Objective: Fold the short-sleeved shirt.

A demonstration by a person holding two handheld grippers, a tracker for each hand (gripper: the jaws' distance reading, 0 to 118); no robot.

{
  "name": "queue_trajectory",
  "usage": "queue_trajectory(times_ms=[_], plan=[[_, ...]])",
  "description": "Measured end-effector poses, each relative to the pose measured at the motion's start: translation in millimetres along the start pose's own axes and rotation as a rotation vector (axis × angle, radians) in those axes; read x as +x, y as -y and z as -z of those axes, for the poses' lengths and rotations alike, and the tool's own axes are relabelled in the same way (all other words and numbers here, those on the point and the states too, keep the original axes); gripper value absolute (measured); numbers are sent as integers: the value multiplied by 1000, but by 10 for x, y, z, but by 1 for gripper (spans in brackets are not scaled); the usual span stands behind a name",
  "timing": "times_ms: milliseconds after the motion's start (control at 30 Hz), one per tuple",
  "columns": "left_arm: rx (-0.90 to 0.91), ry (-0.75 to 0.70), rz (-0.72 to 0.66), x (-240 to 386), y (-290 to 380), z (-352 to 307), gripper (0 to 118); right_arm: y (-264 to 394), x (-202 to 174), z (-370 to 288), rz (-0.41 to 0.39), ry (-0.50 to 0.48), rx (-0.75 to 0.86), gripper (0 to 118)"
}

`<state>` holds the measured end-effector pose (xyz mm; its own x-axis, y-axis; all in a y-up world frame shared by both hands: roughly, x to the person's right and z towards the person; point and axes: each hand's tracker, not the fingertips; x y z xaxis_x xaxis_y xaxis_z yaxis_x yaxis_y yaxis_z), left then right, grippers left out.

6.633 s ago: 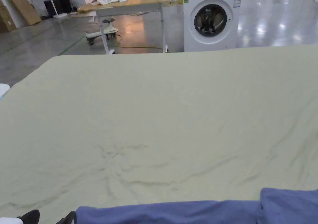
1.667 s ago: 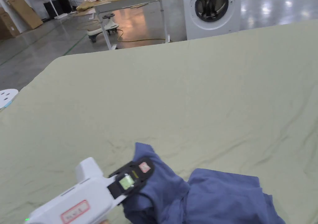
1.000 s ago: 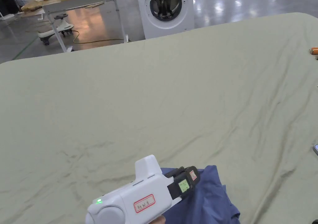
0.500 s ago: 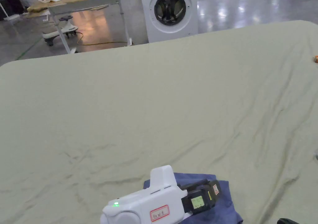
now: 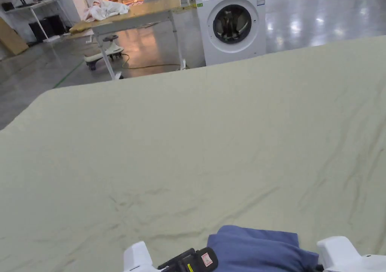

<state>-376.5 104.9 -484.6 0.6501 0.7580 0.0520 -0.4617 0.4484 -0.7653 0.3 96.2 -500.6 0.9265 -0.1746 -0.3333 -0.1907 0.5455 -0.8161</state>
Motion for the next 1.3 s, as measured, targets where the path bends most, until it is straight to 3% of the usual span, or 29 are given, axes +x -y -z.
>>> queue_trajectory(times_ms=[100,200,233,300,567,667,767,867,1000,1100,1167,1233,1300], plan=[[-55,77,-132,-125,57,236,88,44,6,43,-14,-1,9,0],[-85,96,-141,-152,91,450,86,76,27,11,6,-6,32,0],[-96,70,-130,-164,85,486,82,90,24,5,12,-8,35,0],[-96,13,-94,-165,79,503,44,87,43,-3,31,-16,37,0],[-79,-6,-22,-21,76,478,24,90,32,-67,32,-22,48,0],[-22,74,-37,-8,-71,247,24,96,62,-270,71,-94,114,0],[66,20,22,-82,-401,-280,24,107,94,-472,119,-116,159,0],[169,-96,11,-372,-845,-1034,24,156,121,-582,133,-119,180,0],[235,-372,6,-1008,-1475,-2042,24,269,142,-591,170,-157,174,0],[211,-592,2,-1439,-1780,-2379,24,292,107,-543,200,-179,164,0],[243,-583,-71,-1645,-1850,-2441,24,294,115,-503,212,-179,163,0],[274,-537,-110,-1766,-1786,-2355,36,296,112,-524,223,-173,174,0],[332,-640,-71,-1745,-1764,-2291,74,293,137,-576,239,-178,191,0]])
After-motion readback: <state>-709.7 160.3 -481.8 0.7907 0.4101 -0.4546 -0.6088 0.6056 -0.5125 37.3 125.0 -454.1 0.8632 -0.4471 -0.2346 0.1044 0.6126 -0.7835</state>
